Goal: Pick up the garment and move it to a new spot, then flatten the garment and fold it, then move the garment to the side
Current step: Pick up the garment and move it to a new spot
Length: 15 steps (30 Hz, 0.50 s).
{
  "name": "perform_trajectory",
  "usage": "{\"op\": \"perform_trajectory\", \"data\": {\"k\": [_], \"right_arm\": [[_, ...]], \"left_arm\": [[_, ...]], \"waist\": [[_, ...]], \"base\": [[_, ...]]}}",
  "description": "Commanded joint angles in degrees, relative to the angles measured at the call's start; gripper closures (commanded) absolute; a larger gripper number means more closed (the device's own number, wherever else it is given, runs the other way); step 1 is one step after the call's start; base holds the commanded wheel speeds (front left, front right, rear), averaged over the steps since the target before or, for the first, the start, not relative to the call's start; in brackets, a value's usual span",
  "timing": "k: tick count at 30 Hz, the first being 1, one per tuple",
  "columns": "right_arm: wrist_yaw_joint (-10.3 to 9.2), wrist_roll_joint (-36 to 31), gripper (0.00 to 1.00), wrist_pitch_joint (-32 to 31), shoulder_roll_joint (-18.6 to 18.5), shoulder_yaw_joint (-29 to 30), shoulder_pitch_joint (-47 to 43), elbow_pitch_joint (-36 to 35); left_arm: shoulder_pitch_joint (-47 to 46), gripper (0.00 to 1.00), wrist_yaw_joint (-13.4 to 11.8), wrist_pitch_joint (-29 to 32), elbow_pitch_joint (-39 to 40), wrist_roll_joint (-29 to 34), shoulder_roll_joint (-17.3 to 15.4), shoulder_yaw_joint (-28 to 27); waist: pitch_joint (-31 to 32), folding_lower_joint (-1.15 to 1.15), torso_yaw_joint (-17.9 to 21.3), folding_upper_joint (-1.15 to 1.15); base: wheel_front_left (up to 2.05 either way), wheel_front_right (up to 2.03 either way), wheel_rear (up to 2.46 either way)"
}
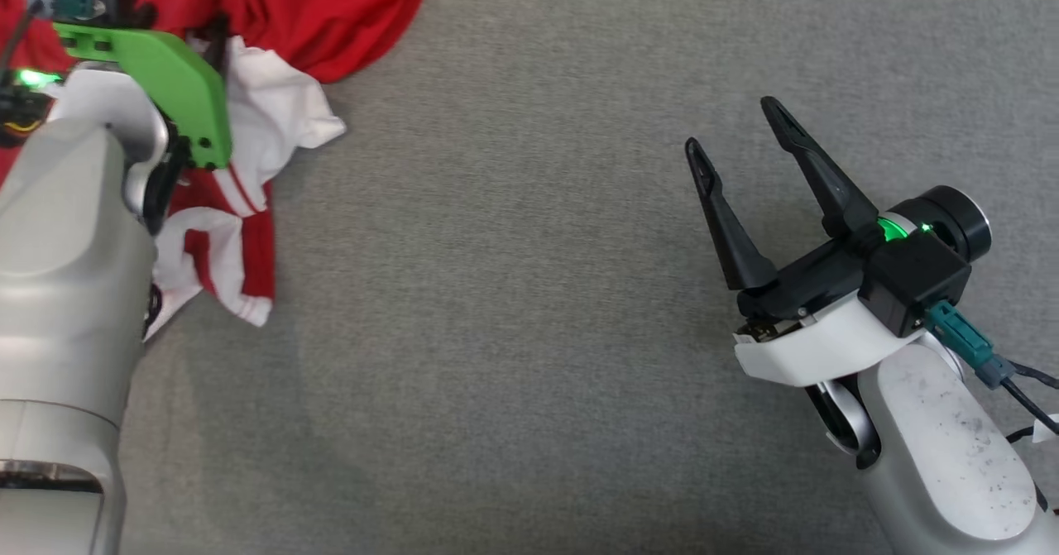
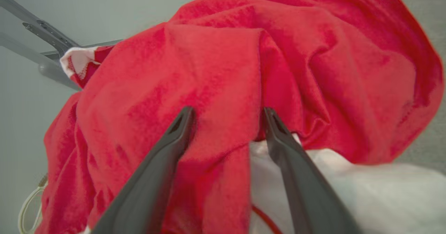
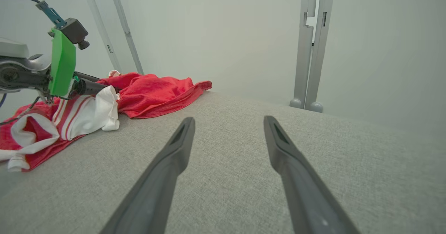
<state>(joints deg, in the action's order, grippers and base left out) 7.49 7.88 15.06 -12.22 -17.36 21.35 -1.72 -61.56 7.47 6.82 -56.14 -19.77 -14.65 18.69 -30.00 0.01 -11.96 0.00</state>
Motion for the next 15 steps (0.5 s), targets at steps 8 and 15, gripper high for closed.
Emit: {"op": "perform_trajectory", "data": {"k": [8, 15], "right_arm": [[0.00, 0.90, 0.00, 0.18, 3.40, 0.83, -2.13, 0.78], [0.01, 1.81, 0.00, 0.18, 5.71, 2.21, -5.85, 1.62]], "left_arm": [[-2.97, 1.00, -4.94, -7.38, -3.41, -0.10, -2.51, -2.17], [-0.20, 1.00, -3.17, -12.99, 0.53, -2.66, -2.65, -3.42]], "waist": [[-3.86, -0.01, 10.30, 0.00], [3.05, -0.01, 11.15, 0.00]], "base": [[0.00, 0.00, 0.00], [0.00, 0.00, 0.00]]}}
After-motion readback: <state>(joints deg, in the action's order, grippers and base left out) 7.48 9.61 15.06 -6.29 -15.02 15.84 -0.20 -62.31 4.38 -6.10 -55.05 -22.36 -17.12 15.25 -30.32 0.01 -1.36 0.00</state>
